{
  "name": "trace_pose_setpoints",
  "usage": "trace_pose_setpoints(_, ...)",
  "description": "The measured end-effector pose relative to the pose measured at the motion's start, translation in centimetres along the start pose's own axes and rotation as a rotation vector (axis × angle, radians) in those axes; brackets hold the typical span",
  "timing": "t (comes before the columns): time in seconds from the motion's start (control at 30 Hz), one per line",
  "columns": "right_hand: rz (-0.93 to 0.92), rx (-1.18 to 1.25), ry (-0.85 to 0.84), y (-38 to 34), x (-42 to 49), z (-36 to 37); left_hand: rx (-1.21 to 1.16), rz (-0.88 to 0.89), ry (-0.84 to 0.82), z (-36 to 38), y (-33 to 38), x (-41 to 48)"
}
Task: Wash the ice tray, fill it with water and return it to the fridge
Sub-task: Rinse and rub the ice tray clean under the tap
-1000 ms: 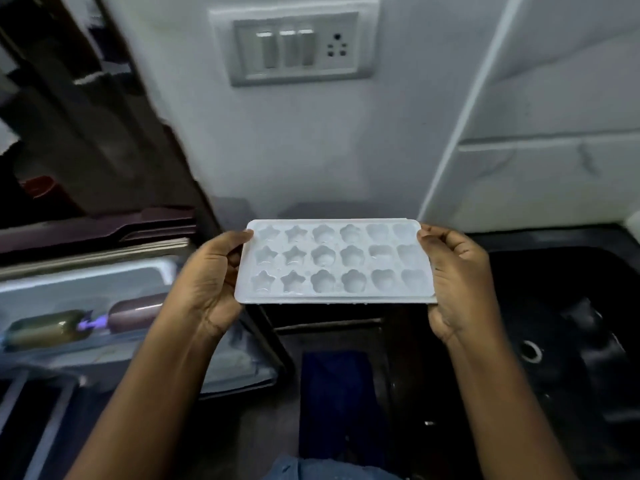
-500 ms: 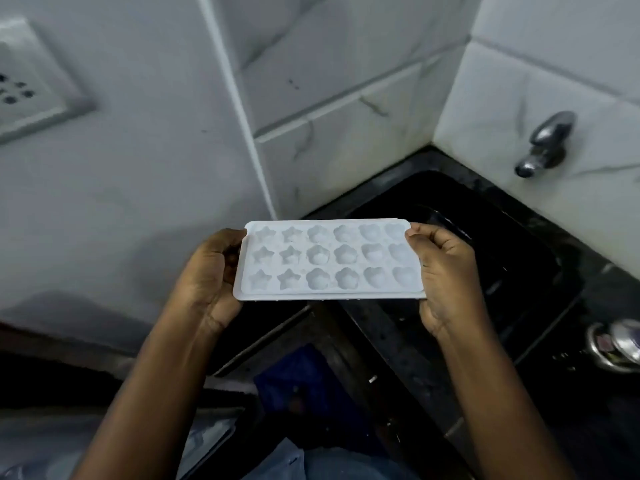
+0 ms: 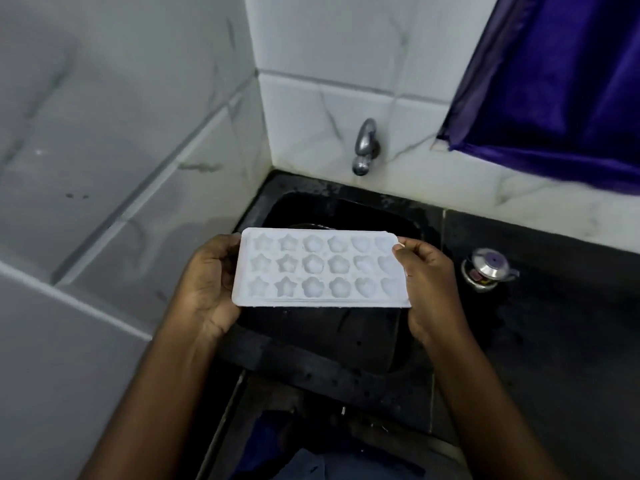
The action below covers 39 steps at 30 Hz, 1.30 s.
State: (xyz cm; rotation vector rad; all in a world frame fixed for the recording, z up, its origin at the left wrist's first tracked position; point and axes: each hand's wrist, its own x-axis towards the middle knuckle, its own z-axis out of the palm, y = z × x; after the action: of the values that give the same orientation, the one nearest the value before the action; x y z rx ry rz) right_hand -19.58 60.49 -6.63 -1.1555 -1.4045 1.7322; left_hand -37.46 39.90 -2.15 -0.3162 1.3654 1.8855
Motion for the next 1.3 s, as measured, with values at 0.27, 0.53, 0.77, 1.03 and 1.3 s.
trace_pose_setpoints(0.27,-0.009,-0.098,0.186,1.2,4.0,-0.5,0.28,0.002,-0.099,4.8,1.5,8.4)
trace_pose_setpoints(0.53,-0.077,-0.216,0.222,-0.6,8.8,-1.7,0.443,0.035,-0.109,9.8,1.1,13.5)
trace_pose_setpoints(0.77,-0.116,-0.241,0.213,-1.9,12.1,-2.0,0.493,0.113,-0.094,12.3,1.4,15.1)
trace_pose_setpoints(1.03,-0.155,-0.21,0.208,-1.9,13.6,-2.0,0.457,0.25,-0.059,13.1,1.6,15.7)
trace_pose_setpoints(1.3,-0.37,-0.233,0.183,-1.8,13.2,-2.0,0.504,0.549,-0.068,12.2,1.4,14.3)
